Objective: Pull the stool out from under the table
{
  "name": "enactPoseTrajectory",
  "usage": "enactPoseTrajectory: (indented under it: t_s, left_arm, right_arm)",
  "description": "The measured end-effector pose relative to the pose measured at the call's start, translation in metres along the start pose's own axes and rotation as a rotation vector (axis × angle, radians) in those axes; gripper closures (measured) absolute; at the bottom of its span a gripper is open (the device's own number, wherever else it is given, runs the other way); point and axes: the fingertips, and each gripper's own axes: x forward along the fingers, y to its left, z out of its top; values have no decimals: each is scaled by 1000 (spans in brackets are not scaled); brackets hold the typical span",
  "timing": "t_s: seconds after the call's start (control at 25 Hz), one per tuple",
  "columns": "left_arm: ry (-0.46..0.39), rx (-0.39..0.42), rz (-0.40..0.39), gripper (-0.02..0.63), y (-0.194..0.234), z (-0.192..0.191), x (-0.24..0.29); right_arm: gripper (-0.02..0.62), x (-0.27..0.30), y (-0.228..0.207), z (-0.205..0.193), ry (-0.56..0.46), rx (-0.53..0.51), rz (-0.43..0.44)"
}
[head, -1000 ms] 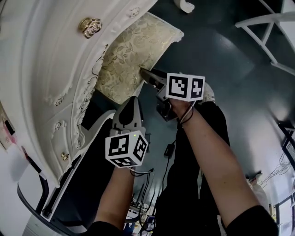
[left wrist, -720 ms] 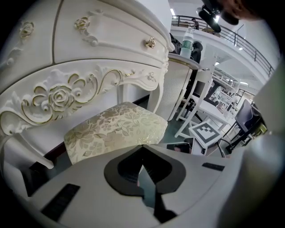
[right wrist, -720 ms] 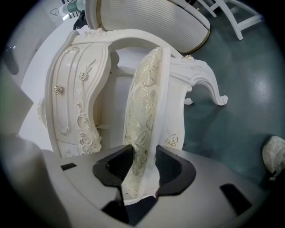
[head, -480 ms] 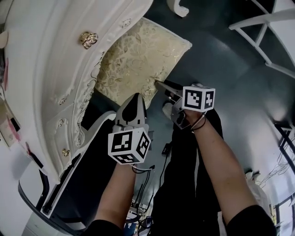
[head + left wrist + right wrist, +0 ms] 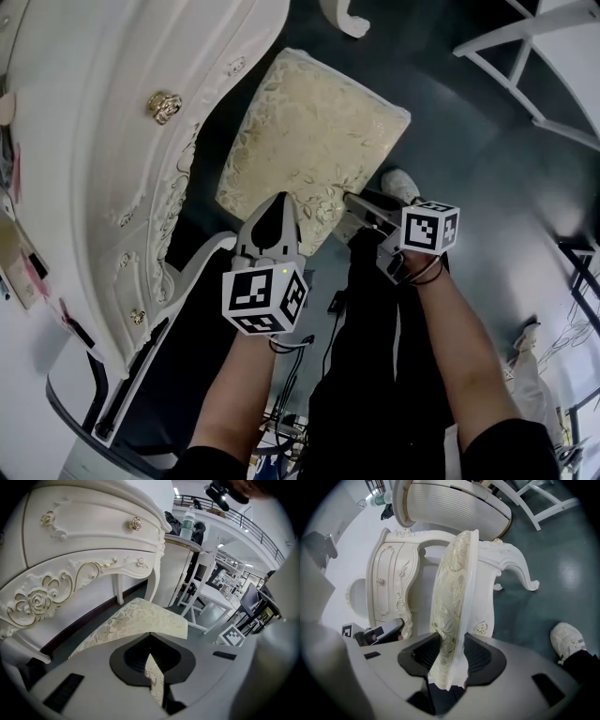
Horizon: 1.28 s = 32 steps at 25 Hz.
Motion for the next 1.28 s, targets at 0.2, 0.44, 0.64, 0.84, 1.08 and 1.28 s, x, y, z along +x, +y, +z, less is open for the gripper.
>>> enactPoseTrajectory:
  t_s: [0.2,0.44,0.64,0.84,1.08,1.28]
  left_arm:
    - [14,15,-25,606,-9,-3,5]
    - [4,14,-68,606,-21,1,7]
    - [2,-1,-76,606,-27,6,1]
    - [11,-2,-89,606,-31,8,-5]
    - [26,-9,-96,606,-30,4,-13]
    - [26,-37,-99,606,-31,2,-13]
  right_arm:
    - [425,-25,-9,-8,-6,6,-12]
    - [425,-54,-19,-16,0,7,-30]
    - [422,-69,-24,-24,4,25,-42]
    - [408,-88,-28,-32,-29,43,-57]
    - [394,-107,-27,-25,-97,-13,-171]
    - [588,-141,-3,-6,-96,-298,-394]
